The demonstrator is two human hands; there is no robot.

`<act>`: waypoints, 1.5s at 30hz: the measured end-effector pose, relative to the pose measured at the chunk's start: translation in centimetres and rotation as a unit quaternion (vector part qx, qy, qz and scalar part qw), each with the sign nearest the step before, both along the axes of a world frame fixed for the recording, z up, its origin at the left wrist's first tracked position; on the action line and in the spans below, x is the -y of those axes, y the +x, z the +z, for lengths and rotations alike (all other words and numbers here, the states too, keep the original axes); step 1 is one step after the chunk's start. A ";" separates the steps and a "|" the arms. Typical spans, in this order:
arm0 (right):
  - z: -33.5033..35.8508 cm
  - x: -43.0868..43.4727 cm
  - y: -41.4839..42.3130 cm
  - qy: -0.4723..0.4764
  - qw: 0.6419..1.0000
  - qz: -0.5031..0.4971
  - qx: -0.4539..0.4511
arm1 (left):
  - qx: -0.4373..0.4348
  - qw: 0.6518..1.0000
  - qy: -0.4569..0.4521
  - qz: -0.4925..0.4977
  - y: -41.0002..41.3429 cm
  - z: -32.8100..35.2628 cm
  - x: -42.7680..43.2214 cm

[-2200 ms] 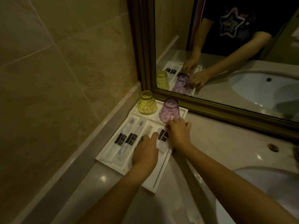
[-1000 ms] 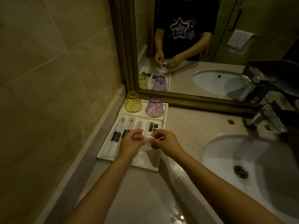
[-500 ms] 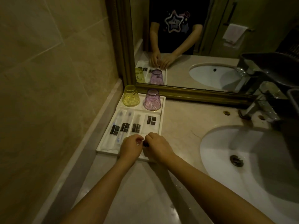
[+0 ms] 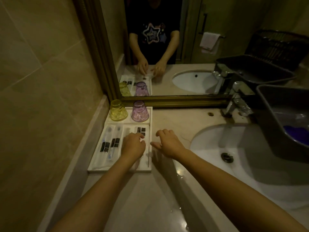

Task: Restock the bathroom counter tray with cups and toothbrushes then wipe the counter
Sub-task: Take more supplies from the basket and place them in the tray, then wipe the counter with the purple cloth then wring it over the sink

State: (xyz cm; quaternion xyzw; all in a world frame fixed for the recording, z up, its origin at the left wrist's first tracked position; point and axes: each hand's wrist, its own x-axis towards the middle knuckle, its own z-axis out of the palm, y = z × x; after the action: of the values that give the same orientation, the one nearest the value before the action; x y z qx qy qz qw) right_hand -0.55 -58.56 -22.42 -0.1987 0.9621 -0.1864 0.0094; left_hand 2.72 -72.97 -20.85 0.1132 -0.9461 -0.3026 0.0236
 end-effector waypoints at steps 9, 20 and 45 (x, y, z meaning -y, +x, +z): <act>5.2 -10.4 -0.9 -0.022 0.998 -0.062 -0.020 | -0.047 0.991 0.033 -0.119 -3.0 4.6 -7.6; 10.1 -29.5 0.3 -0.121 0.975 -0.096 -0.161 | -0.052 0.961 0.135 -0.236 -6.0 7.2 -29.1; 0.0 -58.0 -14.1 0.035 0.910 -0.309 0.273 | 0.265 0.938 -0.097 -0.202 -17.5 -0.9 -58.2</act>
State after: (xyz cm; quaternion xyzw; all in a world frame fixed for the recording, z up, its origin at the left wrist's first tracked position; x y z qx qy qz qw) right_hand -14.60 -0.58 -22.42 0.1675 0.9413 -0.1930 0.2205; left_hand -14.77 -14.73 -21.79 -0.0070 -0.9459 -0.1664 -0.2783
